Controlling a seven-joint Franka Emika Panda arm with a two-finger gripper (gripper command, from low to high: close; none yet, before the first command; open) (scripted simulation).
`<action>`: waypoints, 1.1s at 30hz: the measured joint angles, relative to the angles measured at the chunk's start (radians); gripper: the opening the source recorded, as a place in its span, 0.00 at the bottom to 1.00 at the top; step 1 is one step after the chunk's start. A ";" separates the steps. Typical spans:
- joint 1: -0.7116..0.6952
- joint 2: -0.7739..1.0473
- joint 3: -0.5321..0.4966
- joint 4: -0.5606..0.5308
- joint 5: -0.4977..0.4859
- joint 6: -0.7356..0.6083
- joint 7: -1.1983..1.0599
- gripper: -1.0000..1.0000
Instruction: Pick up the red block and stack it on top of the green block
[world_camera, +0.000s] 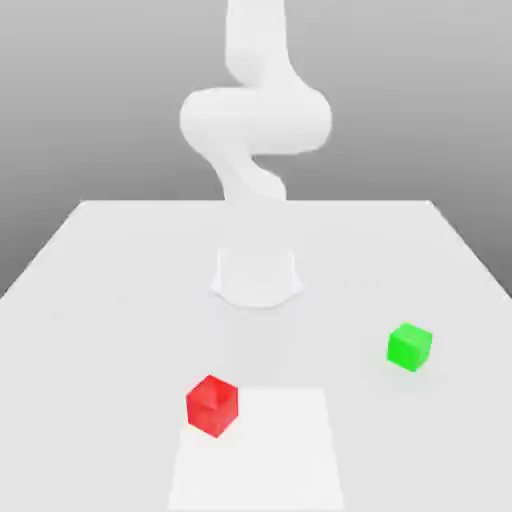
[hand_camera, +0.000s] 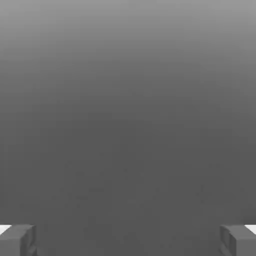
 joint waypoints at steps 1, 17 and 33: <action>-0.015 0.037 0.009 -0.026 -0.007 0.024 0.025 0.50; -0.180 0.640 0.040 -0.436 -0.012 0.413 0.357 0.50; -0.161 0.944 0.004 -0.439 -0.026 0.665 0.400 0.00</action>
